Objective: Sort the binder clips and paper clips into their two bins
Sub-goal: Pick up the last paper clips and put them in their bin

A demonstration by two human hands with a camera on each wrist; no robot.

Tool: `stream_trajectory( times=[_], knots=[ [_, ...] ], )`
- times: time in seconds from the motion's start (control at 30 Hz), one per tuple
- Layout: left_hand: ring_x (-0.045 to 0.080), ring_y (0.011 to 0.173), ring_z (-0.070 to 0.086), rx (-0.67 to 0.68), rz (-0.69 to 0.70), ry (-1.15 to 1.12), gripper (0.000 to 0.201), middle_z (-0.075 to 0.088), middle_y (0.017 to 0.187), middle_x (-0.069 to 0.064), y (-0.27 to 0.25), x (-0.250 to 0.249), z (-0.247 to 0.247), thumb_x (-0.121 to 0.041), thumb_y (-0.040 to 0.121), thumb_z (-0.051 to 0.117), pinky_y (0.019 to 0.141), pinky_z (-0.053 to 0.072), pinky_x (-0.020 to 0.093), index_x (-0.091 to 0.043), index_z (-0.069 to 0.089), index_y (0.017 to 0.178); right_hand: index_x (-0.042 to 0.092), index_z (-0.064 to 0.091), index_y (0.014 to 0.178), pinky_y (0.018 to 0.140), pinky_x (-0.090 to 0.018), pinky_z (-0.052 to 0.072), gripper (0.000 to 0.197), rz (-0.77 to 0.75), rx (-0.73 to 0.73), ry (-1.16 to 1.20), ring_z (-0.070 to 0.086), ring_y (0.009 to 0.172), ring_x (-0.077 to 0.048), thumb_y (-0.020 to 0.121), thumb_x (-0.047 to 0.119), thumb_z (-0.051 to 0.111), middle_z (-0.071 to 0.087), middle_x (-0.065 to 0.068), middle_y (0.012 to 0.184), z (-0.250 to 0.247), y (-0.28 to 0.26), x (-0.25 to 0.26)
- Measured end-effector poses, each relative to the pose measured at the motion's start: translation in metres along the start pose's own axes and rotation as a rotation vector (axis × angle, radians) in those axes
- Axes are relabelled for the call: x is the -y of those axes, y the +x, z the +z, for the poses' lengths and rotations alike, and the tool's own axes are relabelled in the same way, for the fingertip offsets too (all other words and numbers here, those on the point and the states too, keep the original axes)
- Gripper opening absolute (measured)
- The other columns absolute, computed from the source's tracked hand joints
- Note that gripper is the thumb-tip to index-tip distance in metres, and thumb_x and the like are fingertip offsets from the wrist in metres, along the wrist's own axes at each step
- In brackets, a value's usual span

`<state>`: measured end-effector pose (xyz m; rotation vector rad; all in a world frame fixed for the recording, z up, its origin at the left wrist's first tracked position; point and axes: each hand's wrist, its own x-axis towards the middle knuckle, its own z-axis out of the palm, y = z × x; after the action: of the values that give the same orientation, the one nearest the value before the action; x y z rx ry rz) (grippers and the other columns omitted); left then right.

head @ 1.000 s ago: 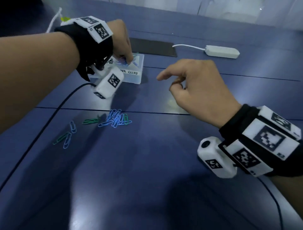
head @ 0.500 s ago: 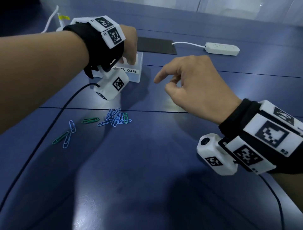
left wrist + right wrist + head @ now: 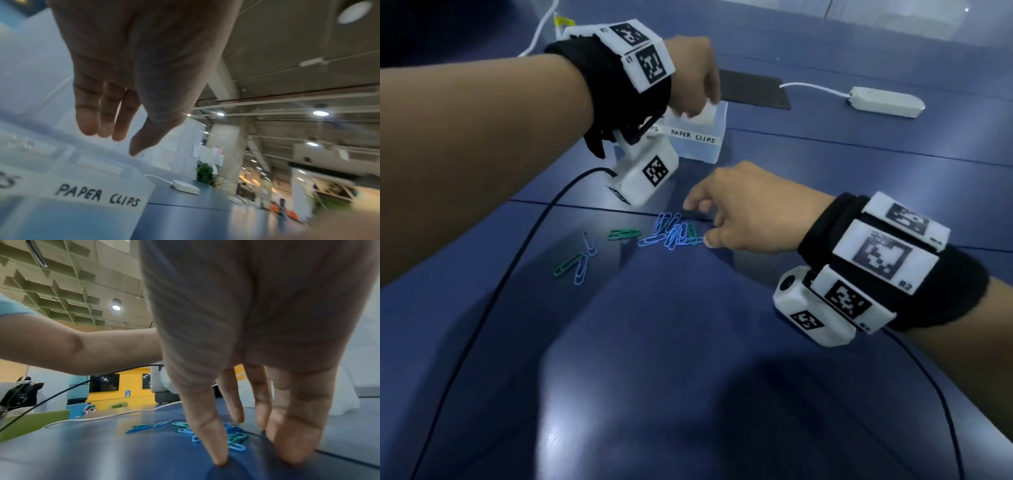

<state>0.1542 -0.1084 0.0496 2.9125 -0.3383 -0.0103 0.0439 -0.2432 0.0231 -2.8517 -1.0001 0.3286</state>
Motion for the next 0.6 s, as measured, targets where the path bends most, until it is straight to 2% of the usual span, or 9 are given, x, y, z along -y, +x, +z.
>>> stream_trajectory(
  times=[0.07, 0.13, 0.2, 0.27, 0.3, 0.37, 0.43, 0.5, 0.6],
  knots=[
    [0.030, 0.100, 0.064, -0.125, 0.052, 0.060, 0.040, 0.067, 0.119, 0.012, -0.017, 0.002, -0.003, -0.005, 0.084, 0.061, 0.082, 0.049, 0.035, -0.012, 0.065, 0.124, 0.012, 0.058, 0.124, 0.079, -0.031, 0.048, 0.047, -0.019, 0.062, -0.052, 0.054, 0.088, -0.019, 0.078, 0.021, 0.065, 0.062, -0.005, 0.105, 0.005, 0.006, 0.006],
    [0.030, 0.092, 0.060, -0.173, 0.094, 0.090, 0.039, 0.066, 0.116, 0.013, -0.045, 0.008, -0.005, -0.008, 0.084, 0.061, 0.079, 0.047, 0.035, -0.012, 0.063, 0.122, 0.014, 0.053, 0.129, 0.078, -0.029, 0.043, 0.054, -0.020, 0.090, -0.070, 0.044, 0.089, -0.017, 0.077, 0.025, 0.065, 0.051, -0.002, 0.100, 0.007, 0.009, 0.009],
    [0.023, 0.076, 0.055, -0.093, 0.118, 0.129, 0.036, 0.068, 0.102, 0.006, -0.085, 0.017, -0.008, -0.014, 0.080, 0.066, 0.075, 0.043, 0.029, -0.017, 0.065, 0.116, 0.013, 0.054, 0.125, 0.084, -0.036, 0.046, 0.052, -0.024, 0.095, -0.081, 0.047, 0.093, -0.021, 0.076, 0.029, 0.063, 0.051, -0.005, 0.099, 0.008, 0.010, 0.011],
    [0.013, 0.066, 0.055, 0.123, 0.072, 0.160, 0.040, 0.064, 0.085, -0.010, -0.128, 0.028, -0.009, -0.024, 0.076, 0.074, 0.074, 0.039, 0.024, -0.025, 0.065, 0.115, 0.011, 0.057, 0.120, 0.085, -0.043, 0.048, 0.049, -0.033, 0.089, -0.111, 0.052, 0.097, -0.030, 0.076, 0.030, 0.062, 0.056, -0.012, 0.101, 0.008, 0.009, 0.013],
    [0.003, 0.061, 0.055, 0.250, 0.025, 0.153, 0.046, 0.059, 0.079, -0.020, -0.149, 0.033, -0.008, -0.031, 0.073, 0.076, 0.072, 0.039, 0.023, -0.029, 0.064, 0.117, 0.011, 0.058, 0.121, 0.087, -0.042, 0.048, 0.049, -0.034, 0.089, -0.120, 0.053, 0.099, -0.032, 0.076, 0.030, 0.061, 0.057, -0.014, 0.103, 0.010, 0.009, 0.014],
    [-0.005, 0.055, 0.058, 0.418, -0.069, 0.119, 0.057, 0.054, 0.068, -0.028, -0.178, 0.042, -0.001, -0.046, 0.068, 0.077, 0.063, 0.041, 0.022, -0.034, 0.059, 0.121, 0.013, 0.054, 0.129, 0.089, -0.035, 0.045, 0.053, -0.025, 0.084, -0.122, 0.051, 0.106, -0.032, 0.079, 0.029, 0.061, 0.057, -0.012, 0.107, 0.011, 0.010, 0.016],
    [-0.001, 0.058, 0.061, 0.436, -0.116, 0.097, 0.064, 0.055, 0.058, -0.027, -0.191, 0.051, 0.010, -0.056, 0.063, 0.075, 0.066, 0.047, 0.027, -0.033, 0.058, 0.120, 0.016, 0.053, 0.132, 0.084, -0.028, 0.039, 0.054, -0.033, 0.061, -0.108, 0.051, 0.105, -0.028, 0.080, 0.026, 0.061, 0.053, -0.006, 0.102, 0.012, 0.013, 0.019],
    [0.012, 0.068, 0.059, 0.385, -0.105, 0.088, 0.066, 0.053, 0.062, -0.025, -0.195, 0.056, 0.019, -0.057, 0.062, 0.075, 0.074, 0.049, 0.030, -0.030, 0.059, 0.120, 0.014, 0.058, 0.128, 0.082, -0.029, 0.042, 0.048, -0.042, 0.033, -0.101, 0.052, 0.097, -0.026, 0.081, 0.022, 0.060, 0.059, -0.007, 0.104, 0.013, 0.015, 0.025],
    [0.004, 0.067, 0.059, 0.315, -0.120, 0.013, 0.050, 0.066, 0.070, -0.017, -0.190, 0.055, 0.024, -0.045, 0.068, 0.078, 0.068, 0.047, 0.025, -0.027, 0.063, 0.111, 0.011, 0.062, 0.120, 0.081, -0.037, 0.047, 0.039, -0.083, -0.005, -0.099, 0.055, 0.093, -0.029, 0.082, 0.017, 0.058, 0.063, -0.012, 0.106, 0.015, 0.019, 0.037]
  ],
)
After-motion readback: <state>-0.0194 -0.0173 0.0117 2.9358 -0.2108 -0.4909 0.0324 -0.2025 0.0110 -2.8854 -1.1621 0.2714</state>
